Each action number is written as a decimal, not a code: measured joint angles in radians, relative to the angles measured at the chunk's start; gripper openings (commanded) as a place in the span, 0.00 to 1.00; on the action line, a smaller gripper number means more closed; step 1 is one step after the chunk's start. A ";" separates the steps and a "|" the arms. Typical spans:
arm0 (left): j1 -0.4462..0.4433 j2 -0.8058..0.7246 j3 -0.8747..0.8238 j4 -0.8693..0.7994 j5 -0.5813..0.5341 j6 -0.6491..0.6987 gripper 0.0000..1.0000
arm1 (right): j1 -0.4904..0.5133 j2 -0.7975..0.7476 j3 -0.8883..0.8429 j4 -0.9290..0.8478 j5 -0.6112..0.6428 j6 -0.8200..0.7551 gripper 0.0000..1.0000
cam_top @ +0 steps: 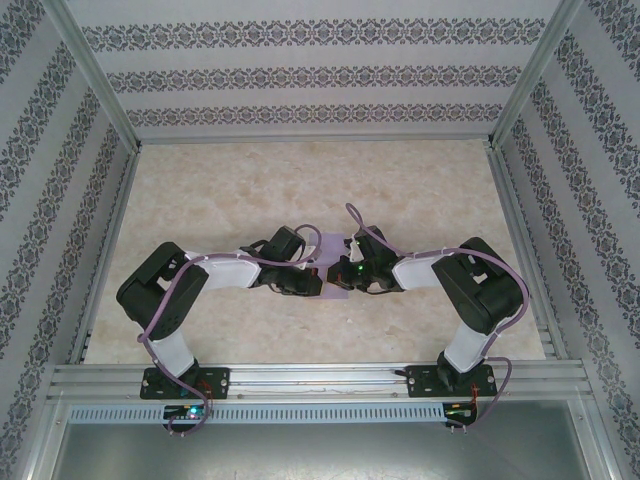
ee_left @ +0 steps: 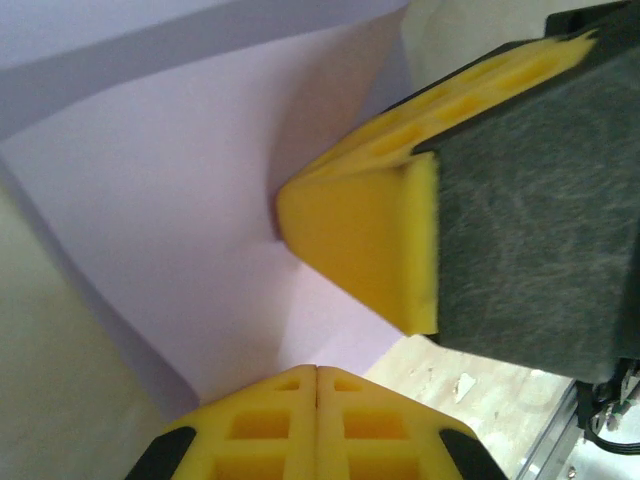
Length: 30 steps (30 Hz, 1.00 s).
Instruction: Fold a paper plane with a square sheet of paper (fold left side to right side)
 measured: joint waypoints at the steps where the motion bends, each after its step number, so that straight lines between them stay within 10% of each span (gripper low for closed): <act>1: 0.000 0.000 0.000 0.008 0.005 -0.004 0.00 | 0.000 0.000 0.000 0.000 0.000 0.000 0.00; 30: 0.000 -0.001 0.005 -0.014 -0.060 0.012 0.00 | -0.005 0.003 0.000 0.003 -0.010 0.000 0.00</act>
